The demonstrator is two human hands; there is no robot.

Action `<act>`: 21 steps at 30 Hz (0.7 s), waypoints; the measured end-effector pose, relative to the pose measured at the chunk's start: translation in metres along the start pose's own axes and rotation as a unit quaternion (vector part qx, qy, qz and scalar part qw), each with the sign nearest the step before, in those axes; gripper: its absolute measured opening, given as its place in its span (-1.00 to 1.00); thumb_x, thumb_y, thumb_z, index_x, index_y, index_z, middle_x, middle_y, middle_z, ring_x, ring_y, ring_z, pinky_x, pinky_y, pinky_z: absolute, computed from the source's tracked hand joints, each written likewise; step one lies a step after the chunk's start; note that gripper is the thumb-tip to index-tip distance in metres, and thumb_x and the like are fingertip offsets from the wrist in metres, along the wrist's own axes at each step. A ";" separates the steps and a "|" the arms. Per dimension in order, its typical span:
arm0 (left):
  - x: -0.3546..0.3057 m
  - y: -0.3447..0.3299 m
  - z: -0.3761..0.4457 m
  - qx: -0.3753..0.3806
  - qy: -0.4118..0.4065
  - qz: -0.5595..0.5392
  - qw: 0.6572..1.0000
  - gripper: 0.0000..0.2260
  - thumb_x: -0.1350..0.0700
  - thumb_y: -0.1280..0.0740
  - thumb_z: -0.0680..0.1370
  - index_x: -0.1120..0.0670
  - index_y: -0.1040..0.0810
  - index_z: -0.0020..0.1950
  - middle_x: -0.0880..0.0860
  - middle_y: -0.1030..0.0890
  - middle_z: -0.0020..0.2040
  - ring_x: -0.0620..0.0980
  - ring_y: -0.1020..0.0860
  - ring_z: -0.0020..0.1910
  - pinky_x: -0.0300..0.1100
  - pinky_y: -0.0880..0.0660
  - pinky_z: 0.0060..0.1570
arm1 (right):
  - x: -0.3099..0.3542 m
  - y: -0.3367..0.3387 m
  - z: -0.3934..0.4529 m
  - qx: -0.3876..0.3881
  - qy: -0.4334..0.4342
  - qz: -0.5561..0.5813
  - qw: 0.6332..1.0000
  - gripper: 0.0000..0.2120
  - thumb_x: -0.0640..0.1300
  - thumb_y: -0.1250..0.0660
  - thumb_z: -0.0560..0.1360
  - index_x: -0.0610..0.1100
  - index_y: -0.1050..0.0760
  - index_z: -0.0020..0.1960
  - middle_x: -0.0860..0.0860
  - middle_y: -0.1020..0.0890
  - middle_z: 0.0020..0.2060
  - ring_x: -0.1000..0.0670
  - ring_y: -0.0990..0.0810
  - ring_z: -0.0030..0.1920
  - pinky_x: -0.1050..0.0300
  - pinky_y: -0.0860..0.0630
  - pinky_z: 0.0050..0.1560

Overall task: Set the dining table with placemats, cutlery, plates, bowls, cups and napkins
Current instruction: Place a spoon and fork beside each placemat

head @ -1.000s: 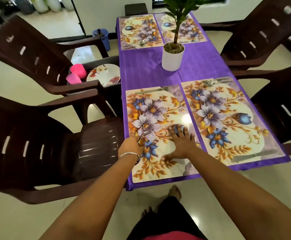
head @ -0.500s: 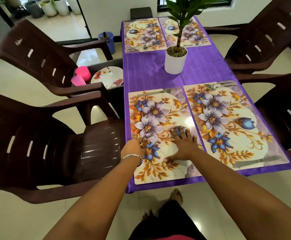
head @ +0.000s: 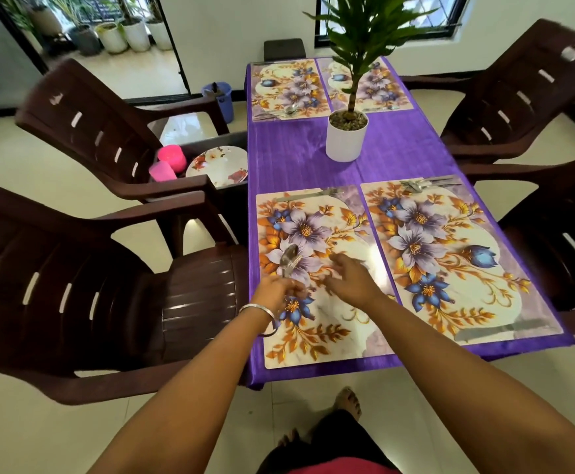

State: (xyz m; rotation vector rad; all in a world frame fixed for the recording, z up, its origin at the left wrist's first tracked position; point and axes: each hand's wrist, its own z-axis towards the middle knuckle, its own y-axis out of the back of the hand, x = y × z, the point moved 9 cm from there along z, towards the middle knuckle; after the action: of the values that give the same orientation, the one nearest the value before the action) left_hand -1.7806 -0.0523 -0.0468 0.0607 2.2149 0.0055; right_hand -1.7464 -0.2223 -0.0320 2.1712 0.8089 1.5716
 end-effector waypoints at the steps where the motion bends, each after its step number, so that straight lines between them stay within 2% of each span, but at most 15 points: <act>1: 0.001 -0.013 -0.009 0.076 0.046 -0.070 0.994 -0.73 0.25 -0.07 0.60 0.29 -0.53 -0.14 0.21 -0.56 -0.29 -0.10 -0.38 -0.68 -0.38 -0.19 -0.69 | 0.007 -0.005 -0.005 0.032 -0.044 0.122 0.991 -0.56 -0.18 -0.33 0.53 -0.22 -0.36 0.39 -0.14 -0.55 0.17 -0.19 -0.56 0.15 -0.04 -0.49 0.17; 3: 0.003 -0.028 -0.022 0.191 0.096 -0.087 0.973 -0.64 0.18 0.02 0.59 0.30 -0.54 -0.10 0.19 -0.58 -0.34 -0.15 -0.21 -0.73 -0.45 -0.05 -0.66 | 0.022 -0.018 -0.016 0.105 -0.101 0.320 0.936 -0.69 -0.27 -0.30 0.54 -0.26 -0.44 0.27 -0.10 -0.60 -0.08 -0.11 -0.60 -0.12 0.04 -0.55 -0.07; 4: 0.003 -0.029 -0.026 0.219 0.099 -0.063 0.969 -0.63 0.17 0.02 0.58 0.29 -0.55 -0.09 0.19 -0.58 -0.33 -0.15 -0.18 -0.72 -0.45 -0.04 -0.62 | 0.032 -0.020 -0.020 0.124 -0.093 0.363 0.919 -0.75 -0.27 -0.32 0.53 -0.25 -0.47 0.20 -0.08 -0.60 -0.16 -0.07 -0.59 -0.20 0.09 -0.55 -0.15; 5: 0.003 -0.028 -0.027 0.233 0.094 -0.038 0.967 -0.64 0.17 0.00 0.58 0.29 -0.56 -0.06 0.21 -0.57 -0.30 -0.15 -0.17 -0.71 -0.43 -0.04 -0.60 | 0.039 -0.019 -0.023 0.128 -0.075 0.374 0.915 -0.81 -0.26 -0.35 0.52 -0.24 -0.49 0.12 -0.07 -0.58 -0.21 -0.04 -0.57 -0.25 0.12 -0.53 -0.21; 7: 0.001 -0.026 -0.033 0.248 0.082 -0.015 0.965 -0.67 0.18 -0.06 0.59 0.30 -0.58 0.01 0.25 -0.54 -0.22 -0.16 -0.19 -0.68 -0.39 -0.04 -0.59 | 0.047 -0.012 -0.028 0.105 -0.038 0.346 0.932 -0.87 -0.26 -0.38 0.50 -0.24 -0.51 0.03 -0.09 -0.58 -0.26 -0.02 -0.56 -0.31 0.17 -0.54 -0.31; 9: 0.000 -0.026 -0.039 0.255 0.075 0.008 0.964 -0.70 0.18 -0.09 0.62 0.30 -0.57 0.07 0.20 -0.55 -0.25 -0.17 -0.25 -0.68 -0.38 -0.06 -0.62 | 0.044 -0.005 -0.031 0.073 -0.034 0.307 0.948 -0.88 -0.31 -0.38 0.49 -0.27 -0.50 0.01 -0.15 -0.58 -0.29 -0.02 -0.57 -0.36 0.20 -0.55 -0.37; 11: 0.004 -0.023 -0.043 0.245 0.068 0.043 0.966 -0.71 0.16 -0.10 0.65 0.30 -0.54 0.10 0.13 -0.52 -0.32 -0.18 -0.32 -0.65 -0.37 -0.10 -0.64 | 0.037 -0.002 -0.035 0.058 -0.047 0.273 0.959 -0.89 -0.35 -0.37 0.48 -0.25 -0.48 -0.03 -0.17 -0.58 -0.32 -0.03 -0.56 -0.41 0.18 -0.56 -0.39; 13: 0.007 -0.018 -0.043 0.224 0.047 0.090 0.969 -0.72 0.14 -0.14 0.65 0.30 -0.56 0.12 0.06 -0.54 -0.37 -0.17 -0.31 -0.62 -0.37 -0.15 -0.63 | 0.028 0.001 -0.038 0.042 -0.059 0.248 0.966 -0.91 -0.38 -0.35 0.49 -0.25 -0.46 -0.06 -0.17 -0.57 -0.32 -0.01 -0.56 -0.45 0.18 -0.57 -0.40; 14: 0.007 -0.015 -0.044 0.209 0.038 0.111 0.971 -0.73 0.13 -0.17 0.65 0.28 -0.58 0.09 0.03 -0.57 -0.39 -0.17 -0.29 -0.61 -0.37 -0.16 -0.62 | 0.021 0.004 -0.040 0.029 -0.067 0.253 0.965 -0.91 -0.41 -0.32 0.49 -0.27 -0.46 -0.07 -0.17 -0.56 -0.31 0.00 -0.54 -0.47 0.19 -0.57 -0.41; 16: 0.008 -0.005 -0.045 0.166 0.025 0.150 0.974 -0.77 0.12 -0.28 0.60 0.20 -0.66 -0.12 -0.03 -0.57 -0.46 -0.16 -0.25 -0.60 -0.36 -0.15 -0.60 | 0.003 0.008 -0.044 0.006 -0.095 0.277 0.956 -0.88 -0.48 -0.25 0.50 -0.29 -0.43 -0.11 -0.18 -0.50 -0.31 -0.03 -0.49 -0.46 0.20 -0.53 -0.46; 18: 0.015 0.011 -0.044 0.102 0.033 0.182 0.977 -0.79 0.15 -0.37 0.53 0.16 -0.60 -0.30 -0.06 -0.51 -0.57 -0.17 -0.23 -0.64 -0.35 -0.15 -0.57 | -0.021 0.007 -0.050 0.002 -0.134 0.283 0.950 -0.85 -0.52 -0.19 0.50 -0.32 -0.42 -0.10 -0.18 -0.46 -0.31 -0.05 -0.47 -0.44 0.21 -0.51 -0.48; 21: 0.040 0.028 -0.039 0.034 0.072 0.186 0.979 -0.87 0.25 -0.43 0.45 0.22 -0.54 -0.27 -0.01 -0.53 -0.56 -0.16 -0.21 -0.68 -0.38 -0.16 -0.57 | -0.056 -0.003 -0.065 0.011 -0.182 0.272 0.945 -0.84 -0.54 -0.19 0.49 -0.35 -0.45 -0.15 -0.18 -0.48 -0.33 0.00 -0.51 -0.47 0.22 -0.55 -0.46</act>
State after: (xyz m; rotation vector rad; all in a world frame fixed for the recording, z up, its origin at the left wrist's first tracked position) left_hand -1.8348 -0.0219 -0.0545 0.5273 2.3169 0.1453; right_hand -1.8210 -0.2583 -0.0541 2.7420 0.1097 1.2958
